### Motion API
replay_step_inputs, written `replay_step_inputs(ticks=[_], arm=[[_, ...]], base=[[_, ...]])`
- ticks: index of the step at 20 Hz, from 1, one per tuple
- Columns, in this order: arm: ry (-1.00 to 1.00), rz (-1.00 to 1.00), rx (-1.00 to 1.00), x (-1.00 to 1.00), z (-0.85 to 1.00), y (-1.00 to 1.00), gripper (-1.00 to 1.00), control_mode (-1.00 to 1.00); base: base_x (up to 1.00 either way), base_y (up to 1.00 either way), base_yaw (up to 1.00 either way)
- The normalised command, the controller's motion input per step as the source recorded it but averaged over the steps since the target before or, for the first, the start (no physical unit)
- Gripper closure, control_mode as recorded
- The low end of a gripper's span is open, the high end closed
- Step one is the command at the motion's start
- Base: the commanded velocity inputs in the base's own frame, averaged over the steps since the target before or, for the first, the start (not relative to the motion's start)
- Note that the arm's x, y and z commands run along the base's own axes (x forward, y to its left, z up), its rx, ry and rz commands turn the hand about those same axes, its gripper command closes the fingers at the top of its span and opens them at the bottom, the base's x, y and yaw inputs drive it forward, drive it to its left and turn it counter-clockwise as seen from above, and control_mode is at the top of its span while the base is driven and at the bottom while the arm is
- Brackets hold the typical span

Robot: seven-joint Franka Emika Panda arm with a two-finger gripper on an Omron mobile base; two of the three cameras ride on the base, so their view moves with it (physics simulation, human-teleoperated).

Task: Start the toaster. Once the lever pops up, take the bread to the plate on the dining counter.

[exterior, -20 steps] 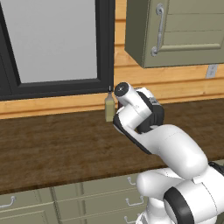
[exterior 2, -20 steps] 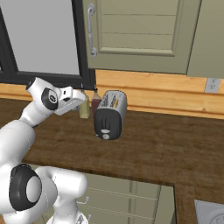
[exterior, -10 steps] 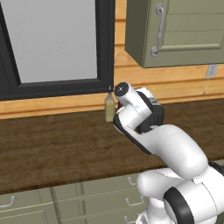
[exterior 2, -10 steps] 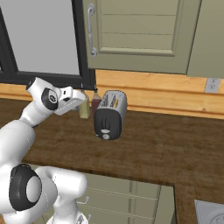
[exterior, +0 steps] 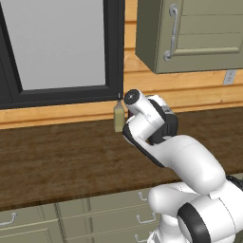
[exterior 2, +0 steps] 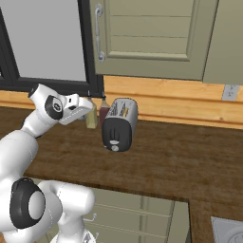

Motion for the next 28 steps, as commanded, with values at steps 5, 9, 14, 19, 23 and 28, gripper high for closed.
replay_step_inputs(ticks=[5, 9, 14, 19, 23, 28], arm=[[0.00, 0.00, 0.00, 0.00, 0.00, 0.00, 1.00, -1.00], [0.00, 0.00, 0.00, 0.00, 0.00, 0.00, 1.00, -1.00], [0.00, 0.00, 0.00, 0.00, 0.00, 0.00, 1.00, -1.00], [0.00, 0.00, 0.00, 0.00, 0.00, 0.00, 1.00, -1.00], [0.00, 0.00, 0.00, 0.00, 0.00, 0.00, 1.00, -1.00], [0.00, 0.00, 0.00, 0.00, 0.00, 0.00, 1.00, -1.00]], base=[[0.00, 0.00, 0.00], [0.00, 0.00, 0.00], [0.00, 0.00, 0.00], [0.00, 0.00, 0.00], [0.00, 0.00, 0.00], [0.00, 0.00, 0.00]])
